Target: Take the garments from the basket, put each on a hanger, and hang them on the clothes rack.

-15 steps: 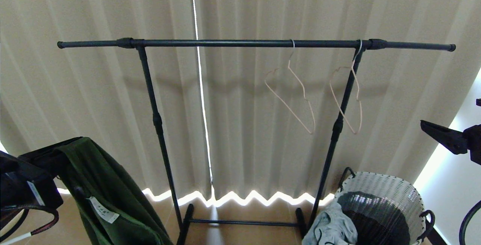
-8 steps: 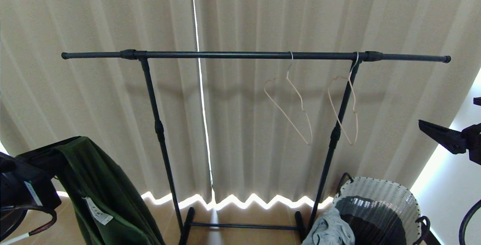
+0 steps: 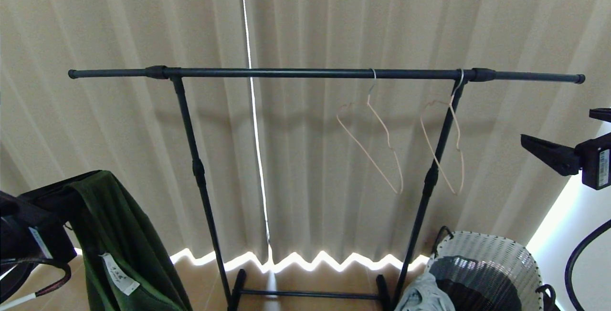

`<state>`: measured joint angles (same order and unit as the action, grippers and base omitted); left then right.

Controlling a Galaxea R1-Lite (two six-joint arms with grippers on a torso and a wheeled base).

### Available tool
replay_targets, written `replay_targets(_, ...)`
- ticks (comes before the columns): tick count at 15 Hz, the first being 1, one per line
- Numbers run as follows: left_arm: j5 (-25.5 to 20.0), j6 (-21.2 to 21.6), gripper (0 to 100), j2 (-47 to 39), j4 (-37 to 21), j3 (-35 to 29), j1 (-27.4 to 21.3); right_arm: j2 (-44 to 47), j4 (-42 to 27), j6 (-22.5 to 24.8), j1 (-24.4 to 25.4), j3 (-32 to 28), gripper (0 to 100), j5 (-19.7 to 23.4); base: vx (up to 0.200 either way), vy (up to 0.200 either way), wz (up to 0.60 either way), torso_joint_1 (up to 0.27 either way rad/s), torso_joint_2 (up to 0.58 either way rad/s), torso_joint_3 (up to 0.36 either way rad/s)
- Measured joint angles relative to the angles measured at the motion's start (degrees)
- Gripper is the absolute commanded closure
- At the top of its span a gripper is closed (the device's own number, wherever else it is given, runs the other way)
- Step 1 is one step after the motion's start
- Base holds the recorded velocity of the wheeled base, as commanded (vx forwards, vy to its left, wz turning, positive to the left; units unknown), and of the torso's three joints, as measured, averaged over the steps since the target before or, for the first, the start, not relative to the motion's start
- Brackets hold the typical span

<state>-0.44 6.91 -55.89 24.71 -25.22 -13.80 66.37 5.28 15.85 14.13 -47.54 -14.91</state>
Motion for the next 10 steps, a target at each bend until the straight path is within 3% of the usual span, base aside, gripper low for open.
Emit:
replay_targets(9, 0.3, -0.4, 100, -2.7, 0.1, -1.2, 0.1, 3.8, -0.8, -4.9, -0.4, 0.2, 0, -0.8, 0.200, 0.000, 0.00, 0.003, 0.00, 0.003)
replay_targets(10, 0.3, -0.4, 100, -3.6, 0.1, -1.3, 0.1, 5.2, -1.0, -6.3, -0.9, 0.3, 0, -1.0, 0.000, 0.000, 0.00, 0.000, 0.00, 0.000)
